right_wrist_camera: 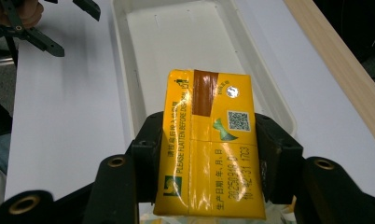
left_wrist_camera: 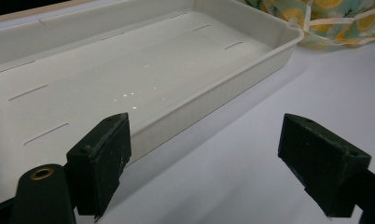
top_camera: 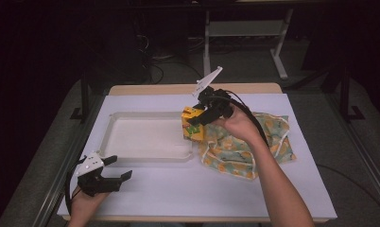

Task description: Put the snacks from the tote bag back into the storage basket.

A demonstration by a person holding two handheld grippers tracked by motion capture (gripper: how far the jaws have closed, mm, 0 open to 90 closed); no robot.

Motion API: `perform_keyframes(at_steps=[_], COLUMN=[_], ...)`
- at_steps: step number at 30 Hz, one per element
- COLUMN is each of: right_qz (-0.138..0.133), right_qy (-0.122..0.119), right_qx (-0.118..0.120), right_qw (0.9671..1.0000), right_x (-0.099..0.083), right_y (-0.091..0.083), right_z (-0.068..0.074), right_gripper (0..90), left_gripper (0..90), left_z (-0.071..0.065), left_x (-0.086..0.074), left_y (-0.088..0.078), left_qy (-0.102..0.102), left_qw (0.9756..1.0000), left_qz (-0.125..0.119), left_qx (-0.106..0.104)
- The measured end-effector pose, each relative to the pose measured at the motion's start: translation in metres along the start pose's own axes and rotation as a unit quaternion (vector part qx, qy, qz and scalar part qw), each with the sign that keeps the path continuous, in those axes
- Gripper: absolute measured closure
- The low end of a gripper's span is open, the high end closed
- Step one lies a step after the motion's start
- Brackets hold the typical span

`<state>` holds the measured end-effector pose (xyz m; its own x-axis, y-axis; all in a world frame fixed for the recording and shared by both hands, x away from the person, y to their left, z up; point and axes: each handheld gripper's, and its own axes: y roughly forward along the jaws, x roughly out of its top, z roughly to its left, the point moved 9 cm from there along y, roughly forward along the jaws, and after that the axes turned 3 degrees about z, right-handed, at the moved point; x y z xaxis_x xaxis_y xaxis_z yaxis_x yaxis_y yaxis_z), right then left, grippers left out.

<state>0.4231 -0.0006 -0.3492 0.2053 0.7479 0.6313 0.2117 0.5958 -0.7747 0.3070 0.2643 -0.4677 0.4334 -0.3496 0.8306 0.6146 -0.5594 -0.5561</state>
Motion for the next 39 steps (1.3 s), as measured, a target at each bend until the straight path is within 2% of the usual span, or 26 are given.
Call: perform_keyframes(at_steps=[7,20,39], right_qz=[-0.003,-0.001,-0.005], right_qy=[-0.014,-0.024,-0.037], right_qx=[0.008,0.034,0.041], right_qw=[0.9999,0.9991,0.9985], right_x=[0.008,0.019,0.027], right_y=[0.010,0.036,0.055], right_z=[0.002,0.009,0.011], right_gripper=[49.6,49.6,49.5], left_gripper=[16.6,16.7,16.6], left_z=[0.000,0.000,0.000], left_x=[0.000,0.001,0.000], left_y=[0.000,-0.001,-0.002], left_qy=[0.001,-0.006,0.002], left_qw=[1.0000,1.0000,1.0000], left_qz=[0.000,-0.008,-0.002], left_qx=[0.000,-0.001,-0.001])
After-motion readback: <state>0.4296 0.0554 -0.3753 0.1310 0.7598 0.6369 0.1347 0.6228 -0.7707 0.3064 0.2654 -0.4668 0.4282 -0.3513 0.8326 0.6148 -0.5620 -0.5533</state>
